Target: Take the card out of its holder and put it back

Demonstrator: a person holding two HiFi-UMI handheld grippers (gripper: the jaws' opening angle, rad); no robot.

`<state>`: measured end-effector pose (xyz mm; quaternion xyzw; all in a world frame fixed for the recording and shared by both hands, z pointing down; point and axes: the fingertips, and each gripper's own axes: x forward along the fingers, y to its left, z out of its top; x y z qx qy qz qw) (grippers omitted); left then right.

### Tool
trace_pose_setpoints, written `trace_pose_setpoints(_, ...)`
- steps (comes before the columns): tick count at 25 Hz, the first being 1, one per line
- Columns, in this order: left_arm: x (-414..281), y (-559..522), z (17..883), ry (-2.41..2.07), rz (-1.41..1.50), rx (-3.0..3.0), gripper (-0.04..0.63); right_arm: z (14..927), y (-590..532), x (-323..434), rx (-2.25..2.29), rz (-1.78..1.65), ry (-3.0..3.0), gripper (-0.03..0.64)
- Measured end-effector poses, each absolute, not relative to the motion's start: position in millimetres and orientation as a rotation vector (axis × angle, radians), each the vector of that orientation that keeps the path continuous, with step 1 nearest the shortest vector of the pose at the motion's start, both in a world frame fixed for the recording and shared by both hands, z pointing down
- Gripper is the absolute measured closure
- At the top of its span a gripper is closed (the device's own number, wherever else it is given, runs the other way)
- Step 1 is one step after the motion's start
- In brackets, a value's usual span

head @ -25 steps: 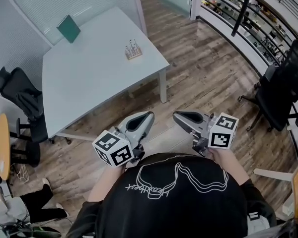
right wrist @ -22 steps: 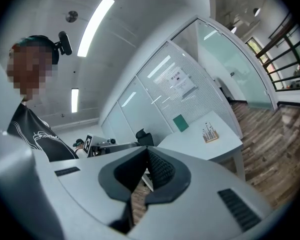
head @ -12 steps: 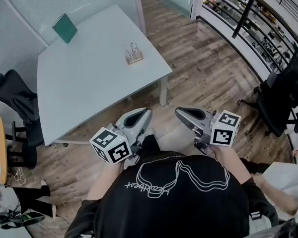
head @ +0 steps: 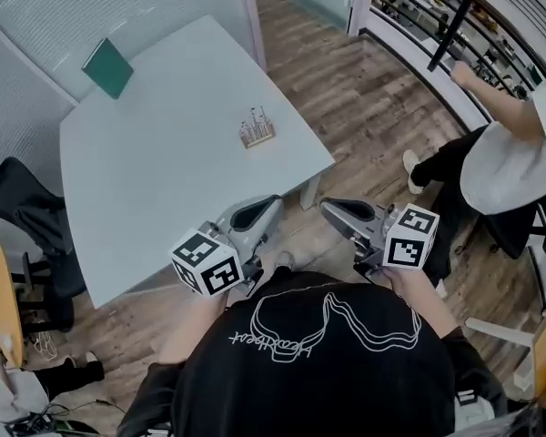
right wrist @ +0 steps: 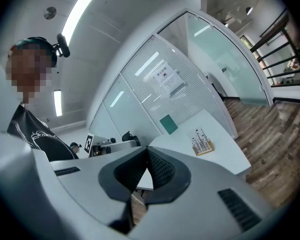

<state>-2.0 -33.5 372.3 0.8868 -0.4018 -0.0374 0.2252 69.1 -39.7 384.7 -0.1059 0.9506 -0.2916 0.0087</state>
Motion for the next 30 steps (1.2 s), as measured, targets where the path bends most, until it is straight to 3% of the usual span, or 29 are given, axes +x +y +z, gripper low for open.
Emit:
trace_pose_setpoints(18, -150, -163, 404, -1.077, -0.056, 2.510, 0.581, 416, -146, -35, -0.480, -1.017, 2.932, 0.607)
trace_pose_setpoints(30, -169, -200, 430, -1.043, 0.011, 2.613, 0.579, 431, -175, -37, -0.554, -1.050, 2.954, 0.607)
